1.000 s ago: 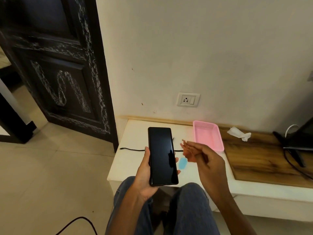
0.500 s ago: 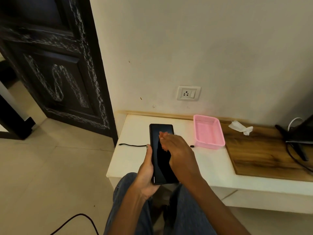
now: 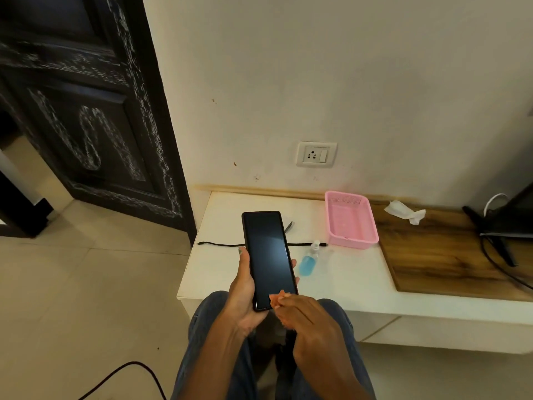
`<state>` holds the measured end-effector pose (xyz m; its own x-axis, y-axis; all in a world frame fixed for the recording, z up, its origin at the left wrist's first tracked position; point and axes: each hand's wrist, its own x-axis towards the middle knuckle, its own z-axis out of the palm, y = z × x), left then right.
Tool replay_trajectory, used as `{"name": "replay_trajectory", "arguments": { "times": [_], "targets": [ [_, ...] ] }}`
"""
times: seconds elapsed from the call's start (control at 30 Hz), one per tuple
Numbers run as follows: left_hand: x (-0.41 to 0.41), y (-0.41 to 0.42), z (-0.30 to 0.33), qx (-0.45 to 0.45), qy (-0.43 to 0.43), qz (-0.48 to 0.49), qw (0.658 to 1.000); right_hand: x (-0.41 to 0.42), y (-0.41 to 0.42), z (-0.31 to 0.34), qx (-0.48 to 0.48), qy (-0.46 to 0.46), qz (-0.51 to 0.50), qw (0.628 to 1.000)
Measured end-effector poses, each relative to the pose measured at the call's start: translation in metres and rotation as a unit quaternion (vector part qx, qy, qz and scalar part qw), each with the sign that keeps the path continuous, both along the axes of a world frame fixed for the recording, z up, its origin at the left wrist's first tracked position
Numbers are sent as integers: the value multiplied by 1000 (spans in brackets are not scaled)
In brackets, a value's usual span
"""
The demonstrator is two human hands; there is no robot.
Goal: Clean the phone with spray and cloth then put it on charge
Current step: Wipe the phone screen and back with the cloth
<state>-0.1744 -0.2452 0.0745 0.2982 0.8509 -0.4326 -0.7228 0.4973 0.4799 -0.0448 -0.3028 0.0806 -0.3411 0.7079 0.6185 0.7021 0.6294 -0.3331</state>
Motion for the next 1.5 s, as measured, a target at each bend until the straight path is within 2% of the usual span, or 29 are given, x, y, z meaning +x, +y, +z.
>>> {"name": "replay_trajectory", "arguments": {
  "times": [0.07,0.1,0.2,0.27,0.33,0.43,0.5,0.57,0.67,0.73,0.87,0.93,1.0,1.13,1.2,1.5],
  "targets": [
    [0,0,0,-10,10,-7,1000,-1,5,-2,25,20,17,999],
    [0,0,0,-9,15,-8,1000,-2,6,-2,7,42,33,999],
    [-1,1,1,1,40,-13,999,7,1,8,-209,156,51,964],
    [-1,2,2,4,45,-14,999,12,0,16,-371,267,59,888],
    [-3,4,3,11,47,-6,999,14,7,17,-451,365,33,814],
    [-7,7,4,28,60,0,998,18,16,16,-484,464,-78,738],
    [-10,9,3,27,63,-3,998,25,21,14,-472,526,-103,701],
    [-11,10,2,23,66,-8,997,32,25,13,-498,528,-145,673],
    [-11,11,-3,20,65,-5,998,31,28,3,-515,542,-139,650],
    [-12,13,-6,13,65,1,998,29,37,4,-530,527,-130,651],
    [-10,20,-12,-20,125,1,992,21,63,7,-637,391,-113,655],
    [-8,24,-15,-24,169,-2,985,16,65,-2,-632,432,-129,630],
    [-7,26,-17,-9,203,-4,979,14,63,-10,-632,489,-105,592],
    [-9,31,-20,24,201,-1,979,12,65,-24,-653,534,-55,535],
    [-11,32,-21,20,180,-2,983,11,67,-28,-650,540,-48,533],
    [-14,31,-25,-11,117,10,993,17,66,-21,-623,536,-57,568]
  ]
}}
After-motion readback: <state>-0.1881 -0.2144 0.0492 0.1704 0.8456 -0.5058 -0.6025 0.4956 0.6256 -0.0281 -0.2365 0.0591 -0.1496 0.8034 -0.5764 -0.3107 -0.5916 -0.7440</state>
